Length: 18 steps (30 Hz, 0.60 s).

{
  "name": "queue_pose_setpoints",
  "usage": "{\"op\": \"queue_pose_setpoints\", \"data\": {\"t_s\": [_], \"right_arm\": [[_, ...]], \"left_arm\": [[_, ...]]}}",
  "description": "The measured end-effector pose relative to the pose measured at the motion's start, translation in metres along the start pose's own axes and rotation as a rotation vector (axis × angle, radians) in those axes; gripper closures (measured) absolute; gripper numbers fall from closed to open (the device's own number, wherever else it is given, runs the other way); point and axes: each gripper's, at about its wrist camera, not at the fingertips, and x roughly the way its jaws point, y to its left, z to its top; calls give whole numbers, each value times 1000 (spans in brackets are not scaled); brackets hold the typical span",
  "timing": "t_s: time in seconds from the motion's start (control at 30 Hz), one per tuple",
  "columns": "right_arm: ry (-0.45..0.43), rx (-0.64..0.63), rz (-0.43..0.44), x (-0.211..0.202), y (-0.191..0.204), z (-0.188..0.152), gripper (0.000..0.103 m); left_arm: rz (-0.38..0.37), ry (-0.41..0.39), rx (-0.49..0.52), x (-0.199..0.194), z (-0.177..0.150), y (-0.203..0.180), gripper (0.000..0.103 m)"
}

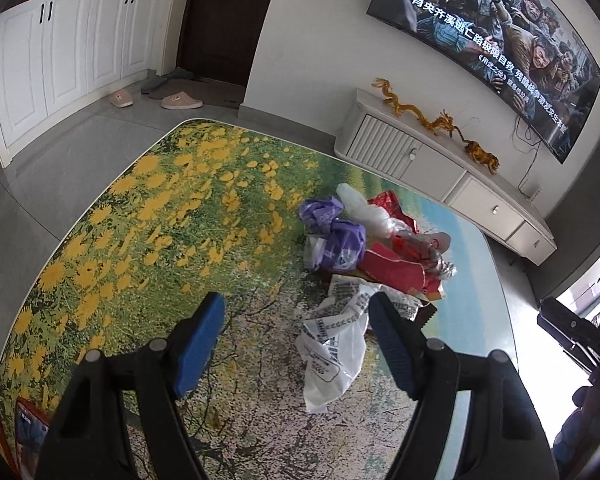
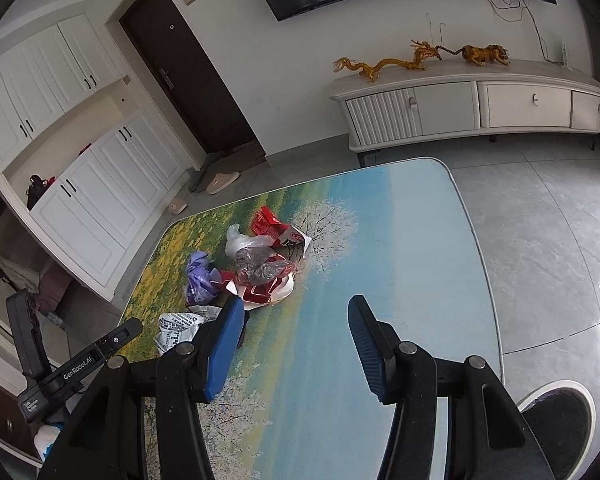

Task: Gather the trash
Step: 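Move both tools back to the remaining trash on the table, then grasp the brown-and-white snack packet with the right tool while the left tool grasps the white printed wrapper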

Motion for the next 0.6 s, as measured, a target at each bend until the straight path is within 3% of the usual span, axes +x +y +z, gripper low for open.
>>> {"op": "queue_pose_setpoints", "data": {"t_s": [0.3,0.6], "right_arm": [[66,30,53,39,-10,-7,51],[151,-12,158,76,22,-16,51]], "left_arm": [[-26,52,95,20,-19,-18,30],[-25,90,116,42,-30,-23,32]]}}
